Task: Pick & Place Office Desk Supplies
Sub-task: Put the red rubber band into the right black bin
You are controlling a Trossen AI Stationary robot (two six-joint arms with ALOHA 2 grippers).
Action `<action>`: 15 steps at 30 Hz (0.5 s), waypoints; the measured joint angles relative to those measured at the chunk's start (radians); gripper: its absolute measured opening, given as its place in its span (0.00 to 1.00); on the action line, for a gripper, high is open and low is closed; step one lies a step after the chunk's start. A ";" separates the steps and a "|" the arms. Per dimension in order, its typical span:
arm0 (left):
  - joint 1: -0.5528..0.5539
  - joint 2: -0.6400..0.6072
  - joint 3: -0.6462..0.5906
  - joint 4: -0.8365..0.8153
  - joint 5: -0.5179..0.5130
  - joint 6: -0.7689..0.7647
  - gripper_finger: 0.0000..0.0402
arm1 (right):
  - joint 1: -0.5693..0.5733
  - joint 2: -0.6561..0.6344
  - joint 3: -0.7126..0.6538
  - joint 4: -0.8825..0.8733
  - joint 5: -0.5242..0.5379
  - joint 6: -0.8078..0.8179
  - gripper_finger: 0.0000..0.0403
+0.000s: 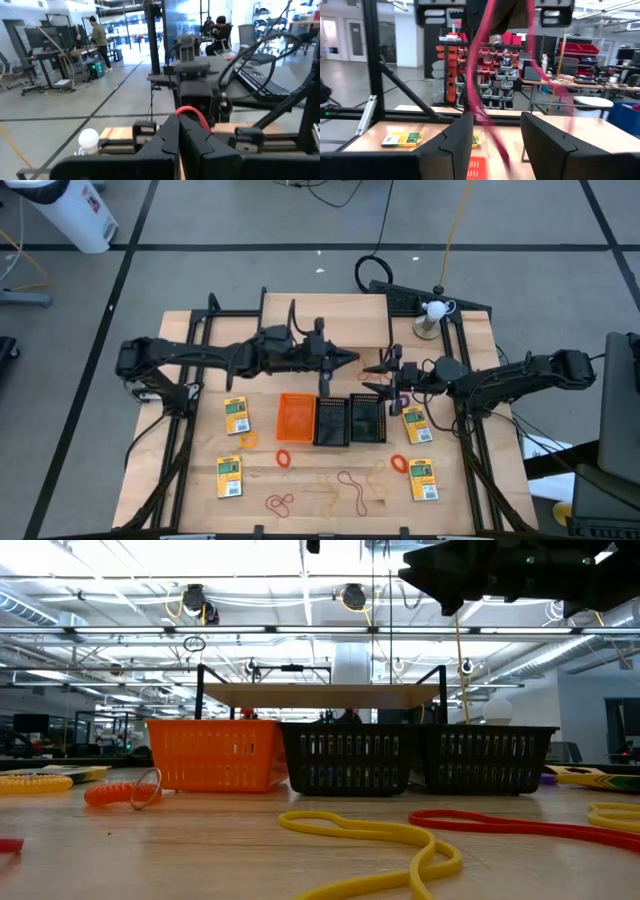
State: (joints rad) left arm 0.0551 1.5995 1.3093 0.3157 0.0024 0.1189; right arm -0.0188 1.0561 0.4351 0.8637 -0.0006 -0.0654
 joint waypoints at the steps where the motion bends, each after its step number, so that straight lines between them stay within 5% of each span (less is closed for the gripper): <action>1: 0.001 0.001 0.005 0.000 0.001 0.000 0.00 | 0.000 0.000 0.000 0.000 -0.003 0.000 0.38; 15: 0.004 0.002 0.005 -0.002 0.000 0.000 0.00 | 0.000 0.000 0.000 0.000 -0.003 -0.004 0.36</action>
State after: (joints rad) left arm 0.0586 1.6016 1.3144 0.3141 0.0029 0.1188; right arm -0.0185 1.0561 0.4351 0.8639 -0.0036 -0.0692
